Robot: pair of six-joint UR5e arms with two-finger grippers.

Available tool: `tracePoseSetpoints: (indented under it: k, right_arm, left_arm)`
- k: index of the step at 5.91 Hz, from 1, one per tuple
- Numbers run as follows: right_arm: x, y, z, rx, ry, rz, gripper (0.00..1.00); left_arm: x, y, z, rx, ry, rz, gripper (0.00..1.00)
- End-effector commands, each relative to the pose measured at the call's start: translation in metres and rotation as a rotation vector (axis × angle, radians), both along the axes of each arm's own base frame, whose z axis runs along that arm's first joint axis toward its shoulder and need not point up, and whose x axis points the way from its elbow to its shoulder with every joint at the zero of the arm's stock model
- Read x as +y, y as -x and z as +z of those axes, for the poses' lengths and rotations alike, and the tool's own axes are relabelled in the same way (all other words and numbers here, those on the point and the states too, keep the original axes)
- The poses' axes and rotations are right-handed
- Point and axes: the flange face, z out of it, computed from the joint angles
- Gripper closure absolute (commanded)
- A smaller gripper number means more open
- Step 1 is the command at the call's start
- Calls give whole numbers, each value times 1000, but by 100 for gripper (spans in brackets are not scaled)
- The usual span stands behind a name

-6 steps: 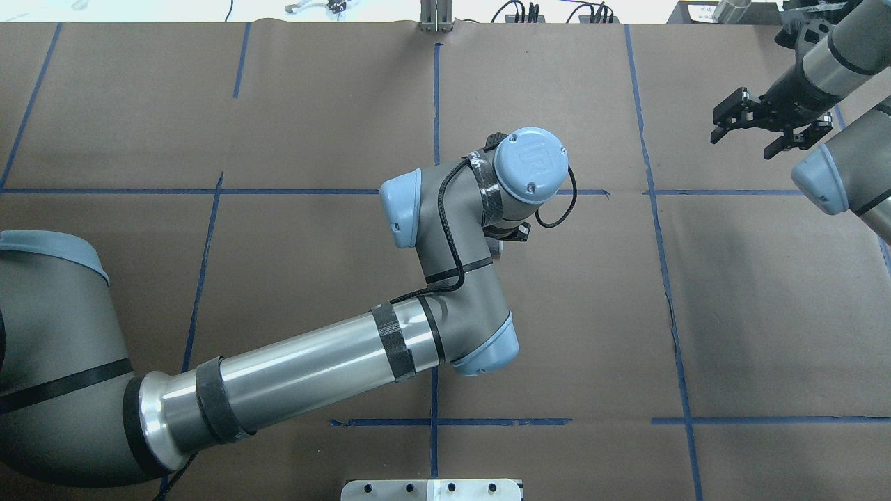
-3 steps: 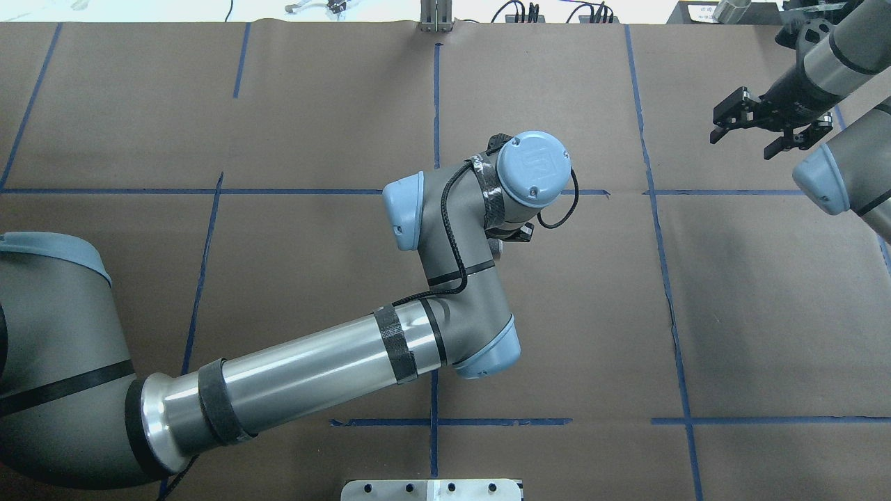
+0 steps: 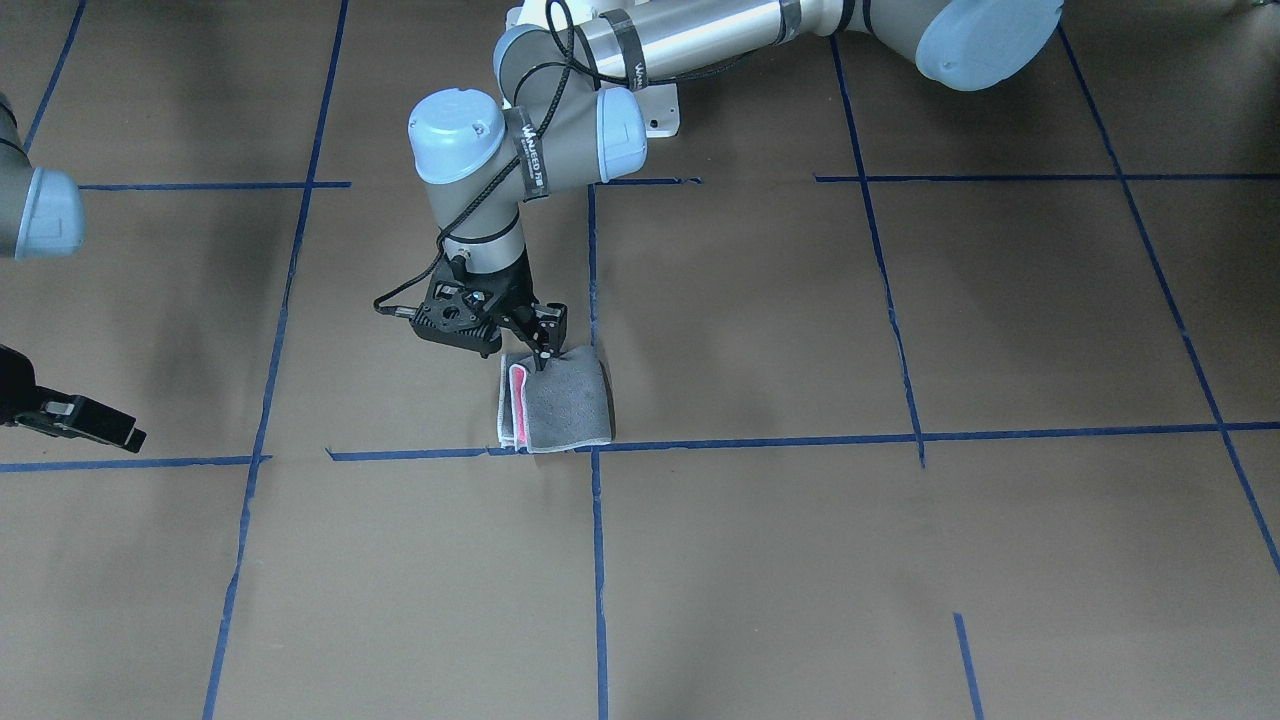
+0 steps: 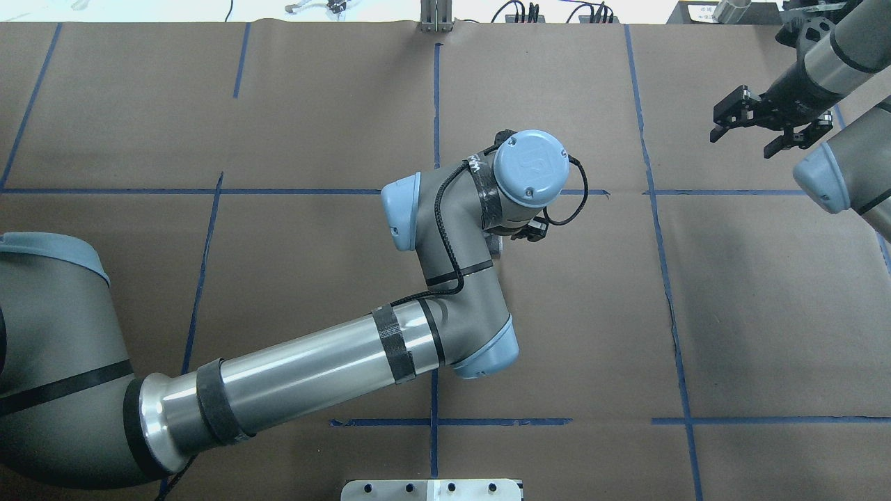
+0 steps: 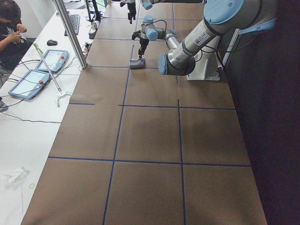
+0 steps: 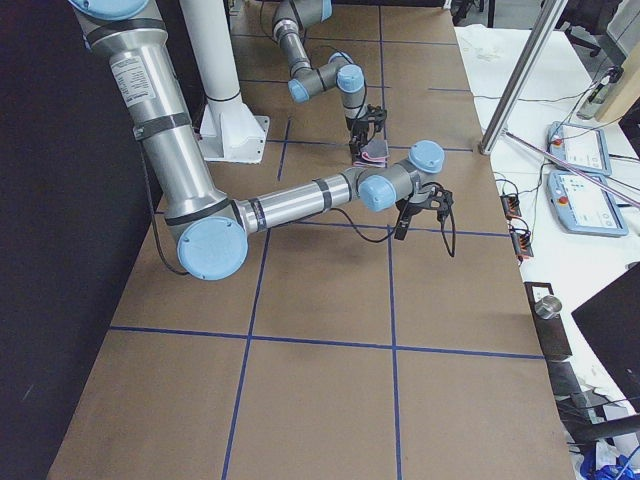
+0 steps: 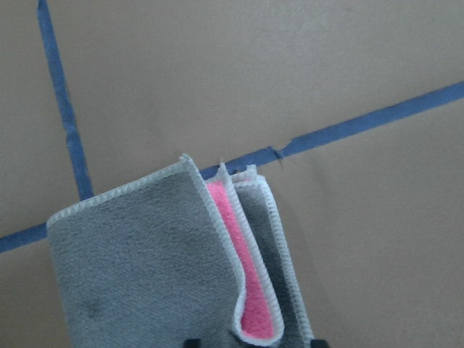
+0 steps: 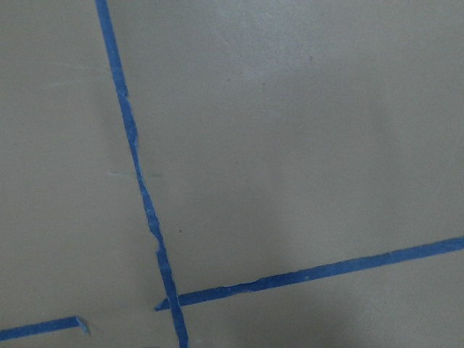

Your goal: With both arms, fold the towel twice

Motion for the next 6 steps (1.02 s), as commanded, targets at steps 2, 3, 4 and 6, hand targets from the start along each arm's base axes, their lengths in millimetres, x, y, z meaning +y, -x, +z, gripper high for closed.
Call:
tracePoseSetpoints:
  k: [2, 3, 4, 6]
  right_arm:
    - [-4, -4, -12, -13, -14, 7, 0]
    - [-9, -10, -20, -18, -39, 10, 0]
    - [-13, -26, -21, -14, -108, -20, 0]
    - [-18, -67, -9, 5, -219, -64, 0]
  left_arm:
    - [-20, 69, 10, 113, 49, 32, 0]
    - [-47, 145, 51, 177, 128, 63, 0]
    - [-67, 225, 89, 215, 144, 97, 0]
    - [-60, 352, 168, 136, 111, 100, 0]
